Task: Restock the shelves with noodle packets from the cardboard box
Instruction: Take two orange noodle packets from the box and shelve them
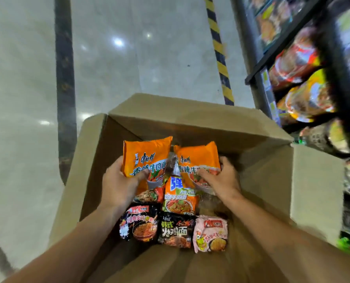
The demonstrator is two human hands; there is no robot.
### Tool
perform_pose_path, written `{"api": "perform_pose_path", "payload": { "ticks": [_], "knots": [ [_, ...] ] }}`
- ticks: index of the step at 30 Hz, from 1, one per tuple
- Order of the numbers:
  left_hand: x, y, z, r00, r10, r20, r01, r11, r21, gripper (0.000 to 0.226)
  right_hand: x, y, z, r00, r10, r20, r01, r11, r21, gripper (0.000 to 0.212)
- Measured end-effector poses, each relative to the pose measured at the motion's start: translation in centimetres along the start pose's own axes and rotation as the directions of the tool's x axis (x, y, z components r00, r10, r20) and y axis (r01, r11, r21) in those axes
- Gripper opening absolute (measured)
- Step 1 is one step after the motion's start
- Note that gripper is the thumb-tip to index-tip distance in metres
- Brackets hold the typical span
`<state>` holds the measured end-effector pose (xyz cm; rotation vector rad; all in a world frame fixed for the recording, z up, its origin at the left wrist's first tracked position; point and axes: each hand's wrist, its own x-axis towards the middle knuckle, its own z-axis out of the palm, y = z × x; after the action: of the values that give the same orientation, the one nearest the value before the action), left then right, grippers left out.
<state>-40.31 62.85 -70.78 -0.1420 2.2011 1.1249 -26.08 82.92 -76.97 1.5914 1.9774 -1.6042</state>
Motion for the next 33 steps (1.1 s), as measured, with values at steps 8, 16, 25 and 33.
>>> {"api": "perform_pose_path", "payload": {
  "ticks": [8, 16, 25, 33],
  "knots": [
    [-13.2, 14.4, -10.4, 0.990, 0.134, 0.032, -0.133, 0.991, -0.016, 0.035, -18.0, -12.3, -10.9, 0.999, -0.042, -0.027, 0.046, 0.988, 0.145, 0.037],
    [-25.3, 24.1, -19.0, 0.942, 0.303, 0.144, -0.301, 0.953, -0.034, 0.040, -36.3, -22.7, -21.1, 0.957, -0.169, -0.238, 0.233, 0.932, 0.277, 0.017],
    [-37.7, 31.4, -21.8, 0.812, 0.456, 0.364, -0.466, 0.882, -0.065, 0.070, -53.3, -24.6, -28.4, 0.838, -0.143, -0.527, 0.373, 0.855, 0.361, 0.024],
    [-49.5, 33.8, -20.1, 0.635, 0.613, 0.470, -0.604, 0.774, -0.193, 0.047, -67.6, -18.8, -32.8, 0.695, -0.081, -0.715, 0.490, 0.781, 0.388, 0.021]
  ]
}}
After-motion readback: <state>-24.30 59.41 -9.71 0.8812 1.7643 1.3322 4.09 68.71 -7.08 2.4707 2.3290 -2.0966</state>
